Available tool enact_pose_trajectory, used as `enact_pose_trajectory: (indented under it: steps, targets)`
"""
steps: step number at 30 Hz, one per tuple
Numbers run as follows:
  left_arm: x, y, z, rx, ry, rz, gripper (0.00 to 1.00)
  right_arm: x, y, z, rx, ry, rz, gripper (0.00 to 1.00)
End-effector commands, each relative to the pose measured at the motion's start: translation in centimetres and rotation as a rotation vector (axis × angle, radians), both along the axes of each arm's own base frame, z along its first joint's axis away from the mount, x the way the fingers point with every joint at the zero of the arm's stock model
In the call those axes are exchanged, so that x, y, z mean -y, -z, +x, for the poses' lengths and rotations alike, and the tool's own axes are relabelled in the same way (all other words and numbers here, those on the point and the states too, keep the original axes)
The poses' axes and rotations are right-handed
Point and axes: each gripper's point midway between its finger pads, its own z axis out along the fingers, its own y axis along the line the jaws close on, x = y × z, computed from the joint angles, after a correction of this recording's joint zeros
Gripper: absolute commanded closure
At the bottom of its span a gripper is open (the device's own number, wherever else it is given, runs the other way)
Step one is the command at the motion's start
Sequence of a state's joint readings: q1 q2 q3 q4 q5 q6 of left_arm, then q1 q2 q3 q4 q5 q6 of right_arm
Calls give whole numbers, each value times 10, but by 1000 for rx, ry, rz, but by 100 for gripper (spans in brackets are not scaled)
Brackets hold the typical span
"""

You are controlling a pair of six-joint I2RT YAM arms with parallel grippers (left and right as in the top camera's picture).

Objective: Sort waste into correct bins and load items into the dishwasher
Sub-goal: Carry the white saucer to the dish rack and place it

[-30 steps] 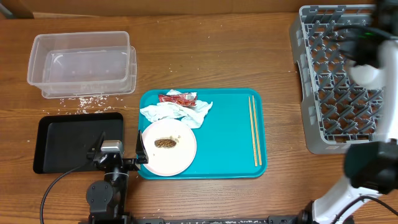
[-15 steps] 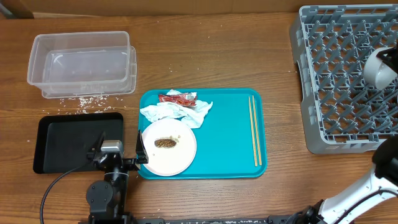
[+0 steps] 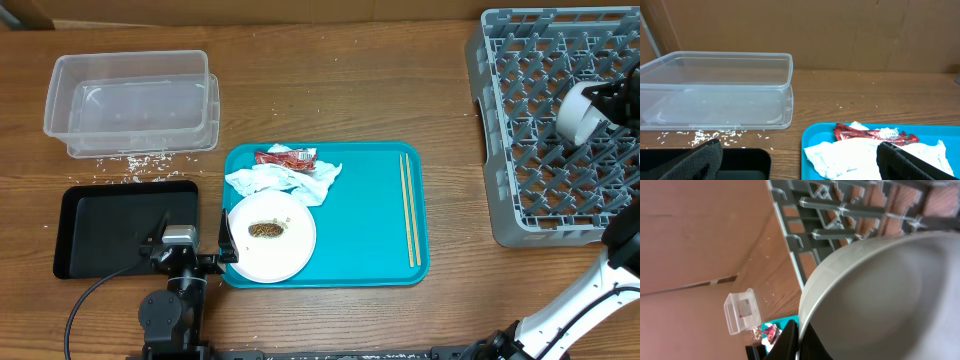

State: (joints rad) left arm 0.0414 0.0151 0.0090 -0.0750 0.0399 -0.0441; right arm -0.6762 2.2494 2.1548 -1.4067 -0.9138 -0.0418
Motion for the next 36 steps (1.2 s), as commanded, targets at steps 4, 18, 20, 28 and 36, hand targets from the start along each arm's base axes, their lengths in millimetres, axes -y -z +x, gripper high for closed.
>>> enact_pose_trajectory:
  steps: [4, 18, 20, 28, 36]
  targets:
    - [-2, 0, 0, 4, -9, 22, 0, 37, 32, -20, -202, 123, -124, 96]
    - [-2, 0, 0, 4, -9, 23, 0, 64, 13, -24, -79, 188, -25, 96]
    - [-2, 0, 0, 4, -9, 22, 0, 64, 2, -22, -19, 188, 32, 96]
    - [-2, 0, 0, 3, -9, 22, 0, 58, -19, -13, 100, 164, 138, 96]
    - [-2, 0, 0, 4, -9, 22, 0, 45, -39, -5, 208, 124, 286, 96]
